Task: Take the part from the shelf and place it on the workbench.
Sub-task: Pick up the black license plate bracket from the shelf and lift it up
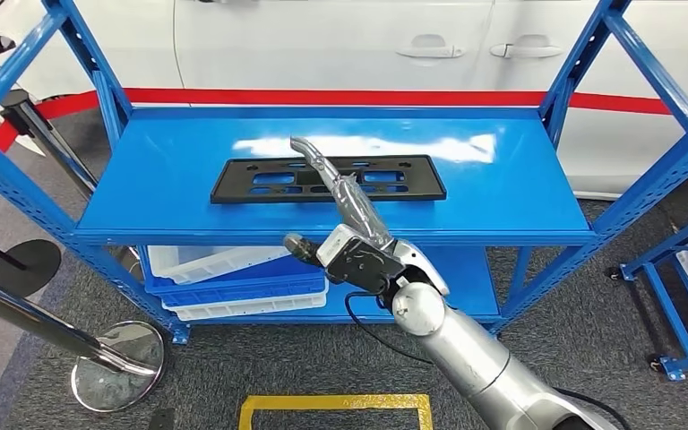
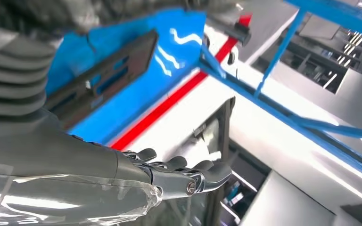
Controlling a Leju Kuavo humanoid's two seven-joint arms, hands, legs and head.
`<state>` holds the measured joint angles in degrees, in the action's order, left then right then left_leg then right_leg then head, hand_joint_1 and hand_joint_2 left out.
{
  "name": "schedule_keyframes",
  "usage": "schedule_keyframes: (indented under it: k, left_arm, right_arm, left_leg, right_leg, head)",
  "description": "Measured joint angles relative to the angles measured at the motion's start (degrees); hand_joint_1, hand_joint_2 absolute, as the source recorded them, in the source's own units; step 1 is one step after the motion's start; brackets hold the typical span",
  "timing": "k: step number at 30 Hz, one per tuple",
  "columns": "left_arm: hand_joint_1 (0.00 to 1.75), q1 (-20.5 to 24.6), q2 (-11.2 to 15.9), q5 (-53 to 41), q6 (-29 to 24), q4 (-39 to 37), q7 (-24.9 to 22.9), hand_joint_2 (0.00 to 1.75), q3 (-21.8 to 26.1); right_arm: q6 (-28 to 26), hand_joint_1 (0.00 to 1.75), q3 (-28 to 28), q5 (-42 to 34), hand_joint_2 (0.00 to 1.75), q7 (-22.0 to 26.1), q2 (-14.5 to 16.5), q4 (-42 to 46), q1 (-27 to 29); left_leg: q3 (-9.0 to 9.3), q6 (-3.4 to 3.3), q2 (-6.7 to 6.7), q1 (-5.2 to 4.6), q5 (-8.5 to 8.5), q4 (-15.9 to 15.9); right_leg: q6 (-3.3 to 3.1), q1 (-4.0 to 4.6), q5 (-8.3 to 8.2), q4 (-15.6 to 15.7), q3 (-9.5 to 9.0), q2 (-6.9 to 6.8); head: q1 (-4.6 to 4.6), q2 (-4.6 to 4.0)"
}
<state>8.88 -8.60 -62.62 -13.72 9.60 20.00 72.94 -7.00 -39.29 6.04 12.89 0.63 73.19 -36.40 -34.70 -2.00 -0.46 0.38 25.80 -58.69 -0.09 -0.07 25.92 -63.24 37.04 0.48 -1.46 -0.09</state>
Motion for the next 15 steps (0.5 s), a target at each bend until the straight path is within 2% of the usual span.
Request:
schedule_keyframes:
  k: [1,2,4,6,7,9,10,11,12,13,15]
  left_arm:
    - [0.00,0.0,-0.1,-0.1,0.0,0.0,0.1,0.00,0.0]
    - [0.00,0.0,-0.1,-0.2,0.1,0.0,0.1,0.00,0.0]
    - [0.00,0.0,-0.2,-0.4,0.1,0.0,0.1,0.00,0.0]
    - [0.00,0.1,-0.2,-0.7,0.2,0.0,-0.1,0.00,0.0]
    - [0.00,0.1,-0.2,-0.8,0.2,0.0,-0.2,0.00,-0.1]
    - [0.00,0.1,-0.2,-1.1,0.2,0.0,-0.4,0.00,-0.1]
    - [0.00,0.0,-0.2,-1.1,0.2,0.0,-0.5,0.00,-0.1]
    - [0.00,0.0,-0.3,-1.2,0.2,0.0,-0.6,0.00,-0.1]
    - [0.00,-0.1,-0.3,-1.3,0.2,0.0,-0.7,0.00,-0.1]
    - [0.00,-0.1,-0.4,-1.4,0.2,0.0,-0.8,0.00,-0.1]
    - [0.00,0.0,-0.4,-1.7,0.2,0.0,-1.0,0.00,-0.1]
  right_arm:
    - [-0.5,0.00,-0.1,1.3,1.75,-0.3,0.1,-0.3,-0.6]
    - [-1.0,0.00,-0.3,2.7,1.75,-0.7,0.3,-0.8,-1.2]
    - [-2.0,0.00,-0.9,5.9,1.75,-1.6,0.7,-2.2,-2.2]
    - [-2.7,0.00,-1.3,9.1,1.75,-2.4,1.4,-4.1,-3.5]
    - [-2.9,0.00,-1.6,10.5,1.75,-2.7,1.9,-5.2,-4.2]
    - [-3.3,0.00,-2.2,12.3,1.75,-3.0,2.7,-7.8,-5.7]
    - [-3.5,0.00,-2.6,12.9,1.75,-3.0,3.0,-9.3,-6.2]
    - [-3.7,0.00,-3.0,13.6,1.75,-3.1,3.3,-10.7,-6.6]
    - [-4.0,0.00,-3.5,14.5,1.75,-3.3,3.6,-12.2,-7.1]
    - [-4.3,0.00,-3.9,15.7,1.75,-3.6,3.9,-13.6,-7.7]
    - [-5.0,0.00,-5.0,18.6,1.75,-4.4,4.7,-16.4,-9.4]
  left_leg:
    - [-0.12,0.21,-0.01,-0.06,0.08,-0.1]
    - [-0.23,0.46,-0.01,-0.11,0.09,-0.2]
    - [-0.23,0.99,0.00,-0.11,0.00,0.0]
    - [-0.71,1.54,0.03,0.00,1.01,-1.2]
    - [-1.69,1.84,0.05,0.07,2.31,-3.4]
    - [-5.03,2.38,0.10,0.25,5.63,-10.4]
    - [-6.55,2.58,0.10,0.31,6.65,-13.5]
    - [-7.32,2.70,0.10,0.34,6.69,-15.0]
    - [-7.07,2.74,0.11,0.35,5.76,-14.3]
    - [-5.72,2.67,0.11,0.36,4.02,-11.6]
    - [-1.84,2.30,0.10,0.24,0.86,-3.9]
  right_leg:
    - [-0.18,0.09,-0.66,2.5,-1.20,0.01]
    - [-0.33,0.22,-0.67,3.5,-1.71,0.04]
    - [-0.73,0.28,-0.83,4.0,-1.95,0.10]
    - [-1.35,0.08,-1.21,4.6,-2.22,0.02]
    - [-1.62,-0.07,-1.38,4.9,-2.33,-0.07]
    - [-1.80,-0.06,-1.46,4.9,-2.32,-0.23]
    - [-1.81,-0.02,-1.45,4.9,-2.31,-0.29]
    - [-1.82,0.02,-1.45,4.9,-2.30,-0.35]
    - [-1.82,0.05,-1.44,4.8,-2.30,-0.38]
    - [-1.81,0.06,-1.44,4.8,-2.30,-0.38]
    - [-1.66,0.16,-1.39,4.6,-2.22,-0.31]
  head:
    - [-0.04,0.00]
    - [-0.05,0.00]
    - [-0.09,0.00]
    - [-0.16,0.00]
    - [-0.24,0.00]
    - [-0.37,0.00]
    - [-0.36,0.00]
    - [-0.33,0.00]
    - [-0.34,0.00]
    - [-0.34,0.00]
    - [-0.36,0.00]
